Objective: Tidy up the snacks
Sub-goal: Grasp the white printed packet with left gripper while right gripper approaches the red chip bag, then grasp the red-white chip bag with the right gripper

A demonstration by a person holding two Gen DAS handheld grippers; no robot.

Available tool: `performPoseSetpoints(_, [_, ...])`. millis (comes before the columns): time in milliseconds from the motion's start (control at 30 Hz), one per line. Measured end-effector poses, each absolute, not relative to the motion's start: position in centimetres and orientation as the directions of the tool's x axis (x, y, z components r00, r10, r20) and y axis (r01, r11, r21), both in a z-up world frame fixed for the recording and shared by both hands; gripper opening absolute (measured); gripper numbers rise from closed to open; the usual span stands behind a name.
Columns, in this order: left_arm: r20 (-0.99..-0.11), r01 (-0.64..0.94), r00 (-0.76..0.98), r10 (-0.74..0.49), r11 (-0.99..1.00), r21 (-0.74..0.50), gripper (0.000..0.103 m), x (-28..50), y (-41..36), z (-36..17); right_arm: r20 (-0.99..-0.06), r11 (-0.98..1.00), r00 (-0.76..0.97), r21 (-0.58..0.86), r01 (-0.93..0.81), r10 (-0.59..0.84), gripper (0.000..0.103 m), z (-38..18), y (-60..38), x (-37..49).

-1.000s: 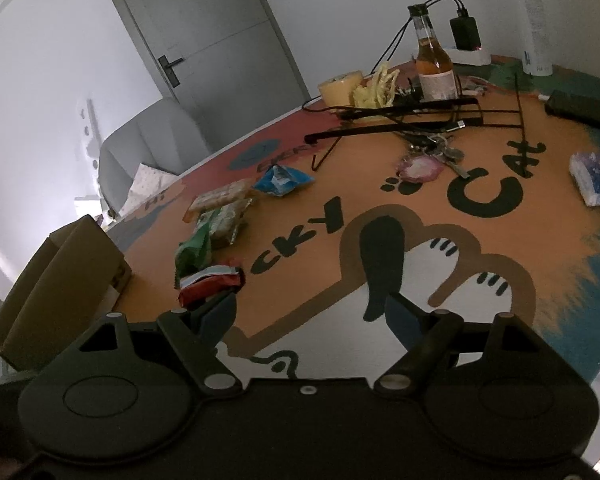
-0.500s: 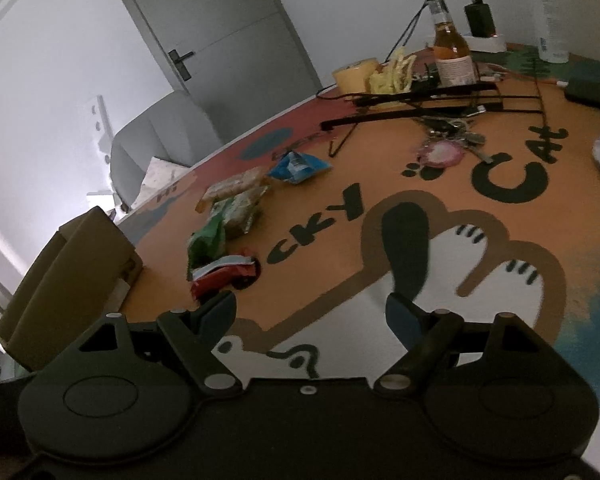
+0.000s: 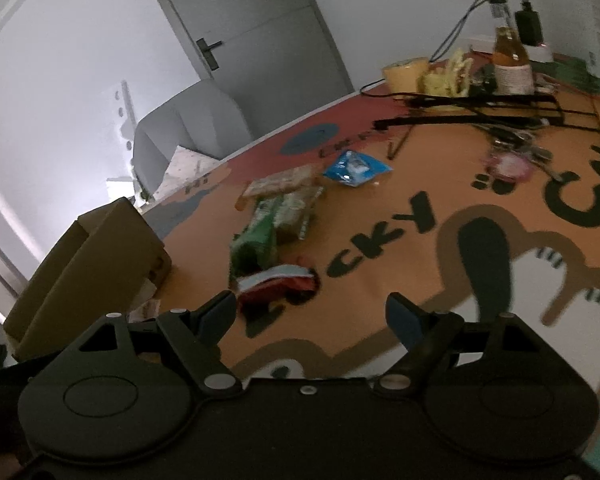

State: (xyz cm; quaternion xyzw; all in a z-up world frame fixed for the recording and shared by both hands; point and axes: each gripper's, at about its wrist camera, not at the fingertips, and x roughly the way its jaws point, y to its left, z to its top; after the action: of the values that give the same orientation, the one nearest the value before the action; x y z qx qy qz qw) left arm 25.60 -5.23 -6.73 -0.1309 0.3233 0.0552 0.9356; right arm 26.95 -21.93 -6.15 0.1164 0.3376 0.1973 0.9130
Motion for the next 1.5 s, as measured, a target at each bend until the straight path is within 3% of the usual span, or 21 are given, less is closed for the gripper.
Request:
performPoseSetpoints(633, [-0.609,-0.197,0.793,-0.01,0.942,-0.272,0.039,26.5,-3.5,-7.2,-0.616,0.895,0.654,0.24,-0.376,0.44,0.081,-6.8,-15.6,30.2])
performPoseSetpoints(767, [-0.611,-0.204,0.792,-0.011,0.938,-0.282,0.039,26.5,-3.5,-7.3,-0.633,0.904,0.658,0.177,-0.39,0.408,0.069,-7.2,-14.7,30.3])
performPoseSetpoints(900, [-0.613,-0.205,0.79,-0.012,0.937,-0.282,0.039,26.4,-3.5,-7.4,-0.64,0.915,0.672,0.134,-0.38,0.373,0.045,-7.0,-14.7,30.3])
performPoseSetpoints(1267, [-0.601,-0.193,0.799,-0.012,0.941,-0.277,0.039,25.7,-4.0,-6.6,-0.615,0.918,0.684,0.204,-0.341,0.391,0.034,-6.6,-17.5,28.6])
performPoseSetpoints(1500, [-0.585,-0.184,0.811,-0.015,0.943,-0.278,0.039,25.1,-4.2,-5.7,-0.587,0.917,0.706,0.219,-0.332,0.396,0.032,-5.6,-18.7,27.7])
